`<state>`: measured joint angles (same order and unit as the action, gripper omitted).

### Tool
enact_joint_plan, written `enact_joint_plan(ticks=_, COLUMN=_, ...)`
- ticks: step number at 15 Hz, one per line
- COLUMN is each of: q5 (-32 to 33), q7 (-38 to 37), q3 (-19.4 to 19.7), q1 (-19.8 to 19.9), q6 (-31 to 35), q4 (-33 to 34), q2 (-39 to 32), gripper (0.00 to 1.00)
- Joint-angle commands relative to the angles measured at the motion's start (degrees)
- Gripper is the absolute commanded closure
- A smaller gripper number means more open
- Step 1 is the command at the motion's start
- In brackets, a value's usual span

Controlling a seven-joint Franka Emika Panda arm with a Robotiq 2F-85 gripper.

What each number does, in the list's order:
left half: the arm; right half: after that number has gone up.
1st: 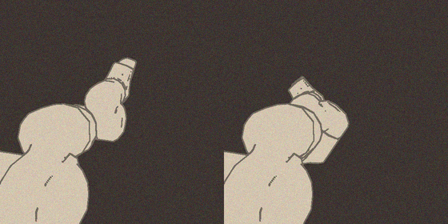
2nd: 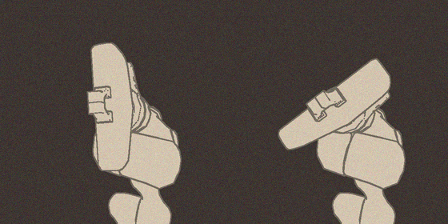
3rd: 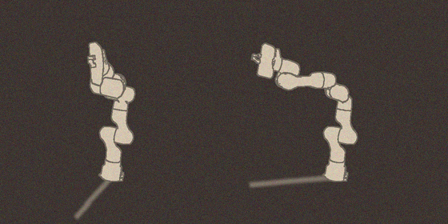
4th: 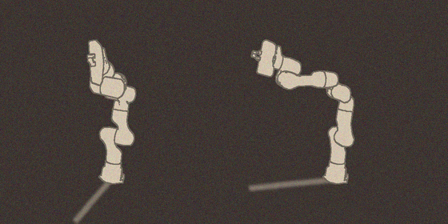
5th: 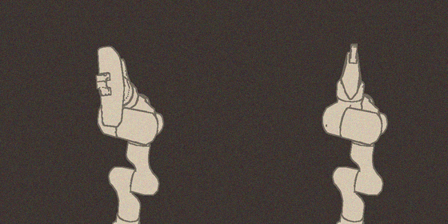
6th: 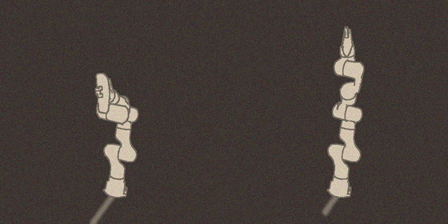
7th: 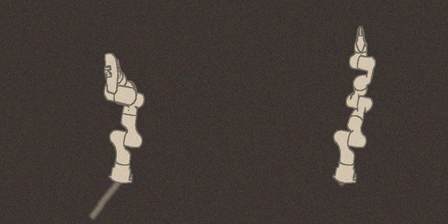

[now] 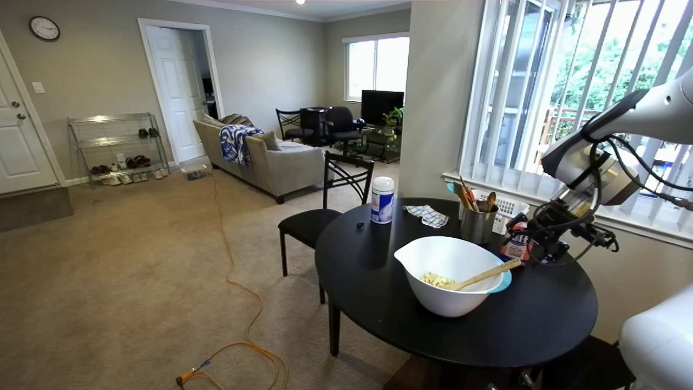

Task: Use the wooden spoon to stir in the white bowl

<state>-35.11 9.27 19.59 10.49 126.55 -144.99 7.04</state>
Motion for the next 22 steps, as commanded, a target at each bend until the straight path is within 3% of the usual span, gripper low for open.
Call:
enact_joint_plan(ticks=1, q5=-5.59, q7=5.81, q3=-0.07, q1=1.29, q6=-1.12, q4=0.95, q2=-2.07, gripper=0.00)
enact_joint_plan(ticks=12, q5=-11.58, q7=18.27, q3=-0.09, q1=5.93, q6=-1.45, q4=4.49, q2=-10.65, gripper=0.00)
enact_joint_plan(ticks=22, q5=-11.19, q7=25.44, q3=-0.01, q1=7.48, q6=-9.22, q4=5.40, q2=-10.29, gripper=0.00)
